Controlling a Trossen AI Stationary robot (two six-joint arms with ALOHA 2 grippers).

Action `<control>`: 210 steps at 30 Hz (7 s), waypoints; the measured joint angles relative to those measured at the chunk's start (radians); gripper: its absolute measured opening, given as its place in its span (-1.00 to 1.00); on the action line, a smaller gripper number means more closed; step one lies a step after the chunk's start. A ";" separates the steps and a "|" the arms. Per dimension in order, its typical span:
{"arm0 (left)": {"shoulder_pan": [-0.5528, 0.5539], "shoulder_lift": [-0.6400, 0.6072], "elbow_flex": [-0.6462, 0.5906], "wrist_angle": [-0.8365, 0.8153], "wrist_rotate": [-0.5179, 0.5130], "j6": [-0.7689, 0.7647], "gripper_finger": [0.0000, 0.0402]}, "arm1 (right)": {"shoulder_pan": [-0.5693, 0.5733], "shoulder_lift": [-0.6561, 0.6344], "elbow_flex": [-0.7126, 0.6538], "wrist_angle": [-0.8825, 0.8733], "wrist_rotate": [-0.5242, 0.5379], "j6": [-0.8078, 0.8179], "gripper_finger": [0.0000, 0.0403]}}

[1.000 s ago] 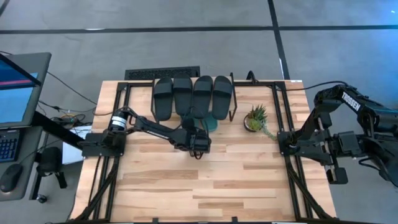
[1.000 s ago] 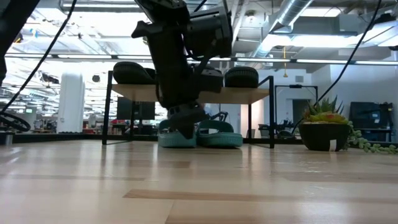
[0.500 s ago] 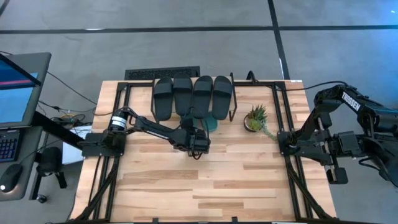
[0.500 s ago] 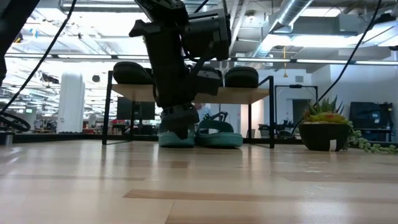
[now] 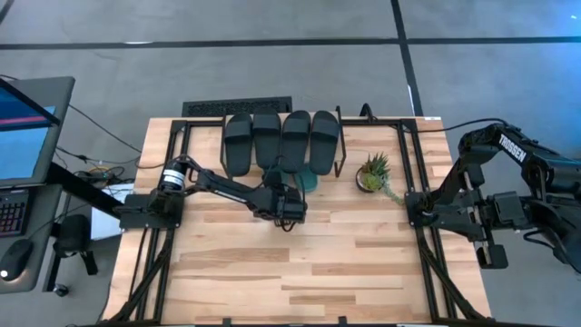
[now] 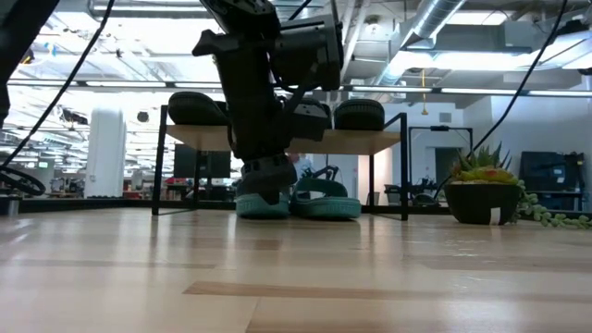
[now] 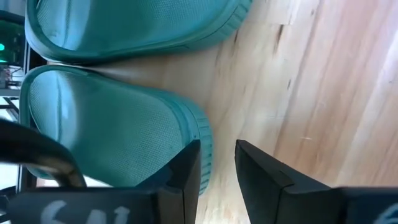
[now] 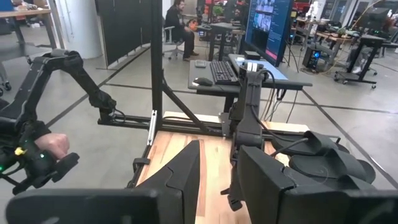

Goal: Pick and place slides into the shelf
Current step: Put the green slipper under the shelf, then return to Home Position

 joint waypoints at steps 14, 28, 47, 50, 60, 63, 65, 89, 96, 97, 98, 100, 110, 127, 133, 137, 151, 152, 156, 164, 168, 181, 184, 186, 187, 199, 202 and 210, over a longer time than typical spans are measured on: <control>0.010 0.000 0.000 -0.006 -0.005 0.000 -0.55 | 0.000 0.000 0.000 0.000 0.000 0.000 -0.52; -0.029 -0.003 -0.001 -0.006 -0.032 -0.027 -0.55 | 0.000 0.000 0.000 -0.003 0.000 0.000 -0.52; -0.204 -0.280 -0.001 0.041 -0.178 -0.180 -0.55 | -0.001 0.000 0.000 -0.034 0.001 0.000 -0.52; -0.207 -0.280 -0.001 0.095 -0.142 -0.176 -0.55 | -0.001 0.000 0.000 -0.042 0.001 0.000 -0.52; -0.320 -0.407 -0.001 0.320 -0.179 -0.155 -0.55 | -0.002 -0.001 0.000 -0.041 0.005 0.034 -0.52; -0.364 -0.510 -0.001 0.377 -0.289 -0.069 -0.55 | -0.023 -0.001 0.000 -0.041 0.037 0.024 -0.52; -0.389 -0.582 0.000 0.418 -0.357 -0.005 -0.55 | -0.043 -0.001 0.000 -0.042 0.060 0.007 -0.52; -0.423 -0.987 0.000 0.568 -0.389 0.583 -0.55 | -0.321 -0.164 0.000 -0.013 -0.128 -0.065 -0.52; -0.420 -1.031 0.000 0.528 -0.431 0.552 -0.55 | -0.351 -0.198 0.000 0.031 0.006 -0.117 -0.52; -0.419 -1.034 0.000 0.528 -0.418 0.546 -0.55 | -0.356 -0.204 0.000 0.029 0.009 -0.132 -0.52; -0.419 -1.034 0.000 0.528 -0.399 0.545 -0.55 | -0.360 -0.212 0.000 0.026 0.007 -0.157 -0.52; -0.418 -1.032 0.000 0.527 -0.366 0.562 -0.55 | -0.368 -0.229 0.000 0.024 0.005 -0.214 -0.52; -0.417 -1.026 0.000 0.496 -0.331 0.661 -0.55 | -0.372 -0.332 0.000 0.027 -0.117 -0.276 -0.52; -0.155 -1.179 0.000 0.301 0.169 0.562 -0.55 | -0.207 -0.476 -0.041 0.266 -0.375 -0.653 -0.52; -0.062 -1.220 -0.071 0.261 0.215 0.522 -0.55 | -0.148 -0.623 -0.223 0.349 -0.306 -0.654 -0.52; 0.001 -1.293 -0.195 0.394 0.272 0.498 -0.55 | -0.127 -0.753 -0.369 0.485 -0.299 -0.704 -0.52; 0.033 -1.504 -0.592 0.704 0.308 0.420 -0.55 | -0.025 -1.132 -0.765 0.840 -0.508 -0.843 -0.52; 0.033 -1.513 -0.601 0.712 0.308 0.418 -0.55 | -0.029 -1.141 -0.784 0.864 -0.522 -0.853 -0.52; 0.033 -1.524 -0.609 0.713 0.311 0.408 -0.55 | -0.012 -1.143 -0.843 0.889 -0.595 -0.849 -0.52; 0.033 -1.523 -0.610 0.742 0.313 0.400 -0.55 | -0.006 -1.143 -0.902 0.840 -0.654 -0.597 -0.52; 0.033 -1.523 -0.610 0.765 0.337 0.386 -0.55 | -0.003 -1.147 -0.935 0.894 -0.749 -0.585 -0.52; 0.033 -1.378 -0.610 0.844 0.364 0.330 -0.55 | -0.017 -1.251 -1.191 1.125 -0.808 -0.497 -0.52; 0.033 -1.333 -0.610 0.899 0.368 0.343 -0.55 | -0.030 -1.252 -1.192 1.057 -0.797 -0.440 -0.52; 0.033 -1.310 -0.610 0.915 0.375 0.344 -0.55 | -0.019 -1.252 -1.186 1.034 -0.763 -0.421 -0.52; 0.033 -1.301 -0.610 0.915 0.381 0.344 -0.55 | -0.012 -1.252 -1.182 1.029 -0.753 -0.421 -0.52; 0.023 -1.302 -0.609 0.895 0.398 0.322 -0.55 | -0.007 -1.252 -1.042 0.739 -0.681 -0.324 -0.52; 0.022 -1.299 -0.609 0.880 0.398 0.314 -0.55 | -0.007 -1.252 -0.989 0.682 -0.688 -0.348 -0.52; 0.021 -1.301 -0.609 0.873 0.397 0.287 -0.55 | -0.009 -1.252 -1.005 0.681 -0.715 -0.291 -0.52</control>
